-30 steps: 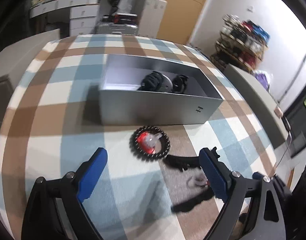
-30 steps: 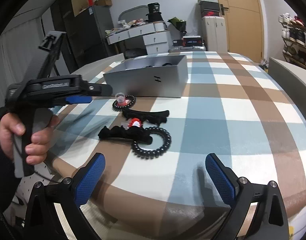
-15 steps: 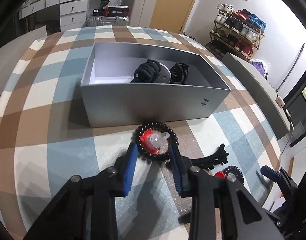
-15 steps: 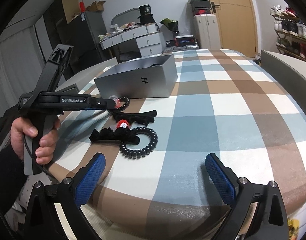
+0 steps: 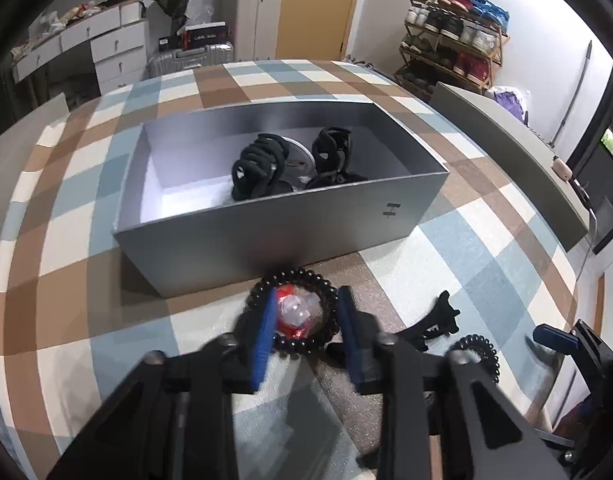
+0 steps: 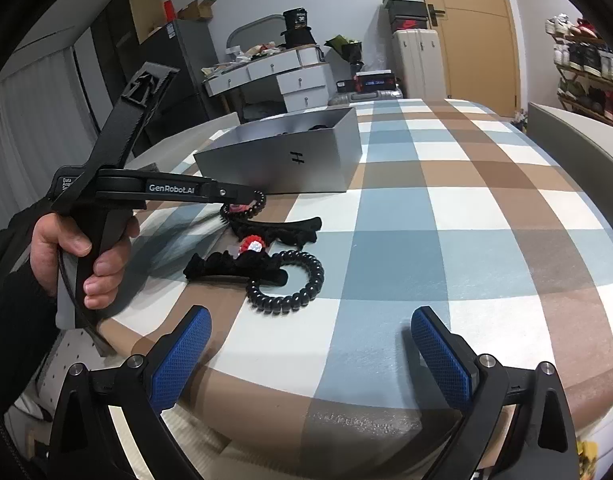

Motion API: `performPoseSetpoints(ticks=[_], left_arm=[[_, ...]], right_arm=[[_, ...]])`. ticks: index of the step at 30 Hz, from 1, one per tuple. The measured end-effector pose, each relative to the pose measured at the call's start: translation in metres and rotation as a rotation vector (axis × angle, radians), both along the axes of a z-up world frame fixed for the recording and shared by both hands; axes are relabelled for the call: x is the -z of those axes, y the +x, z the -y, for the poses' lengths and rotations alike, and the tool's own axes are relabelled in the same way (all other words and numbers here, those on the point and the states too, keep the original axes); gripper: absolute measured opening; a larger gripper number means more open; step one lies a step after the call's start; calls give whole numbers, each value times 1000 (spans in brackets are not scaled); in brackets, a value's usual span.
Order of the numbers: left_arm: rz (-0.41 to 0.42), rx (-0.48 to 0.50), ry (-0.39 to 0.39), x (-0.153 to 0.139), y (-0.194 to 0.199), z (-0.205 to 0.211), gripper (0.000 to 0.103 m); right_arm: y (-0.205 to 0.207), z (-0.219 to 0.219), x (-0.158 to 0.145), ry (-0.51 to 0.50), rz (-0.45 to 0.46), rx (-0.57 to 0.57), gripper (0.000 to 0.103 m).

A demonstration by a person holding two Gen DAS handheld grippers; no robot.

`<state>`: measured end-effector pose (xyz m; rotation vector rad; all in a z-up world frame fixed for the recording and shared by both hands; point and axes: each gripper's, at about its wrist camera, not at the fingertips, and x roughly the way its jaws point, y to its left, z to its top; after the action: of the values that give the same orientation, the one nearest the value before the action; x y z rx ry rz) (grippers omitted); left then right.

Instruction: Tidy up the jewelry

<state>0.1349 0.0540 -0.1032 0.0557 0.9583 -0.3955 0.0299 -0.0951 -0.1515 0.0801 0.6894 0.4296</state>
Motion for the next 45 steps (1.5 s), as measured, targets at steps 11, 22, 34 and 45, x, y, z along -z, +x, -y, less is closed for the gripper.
performPoseSetpoints(ticks=[11, 22, 34, 45], left_arm=[[32, -17, -36, -10, -10, -8, 13], [173, -126, -166, -39, -57, -44, 13], [251, -238, -130, -42, -82, -61, 13], [233, -230, -131, -37, -91, -64, 13]], right_arm=[[0, 0, -1, 8, 5, -5, 101], [22, 0, -28, 124, 19, -51, 100], [72, -48, -16, 56, -170, -118, 64], [77, -78, -13, -117, -192, -147, 32]])
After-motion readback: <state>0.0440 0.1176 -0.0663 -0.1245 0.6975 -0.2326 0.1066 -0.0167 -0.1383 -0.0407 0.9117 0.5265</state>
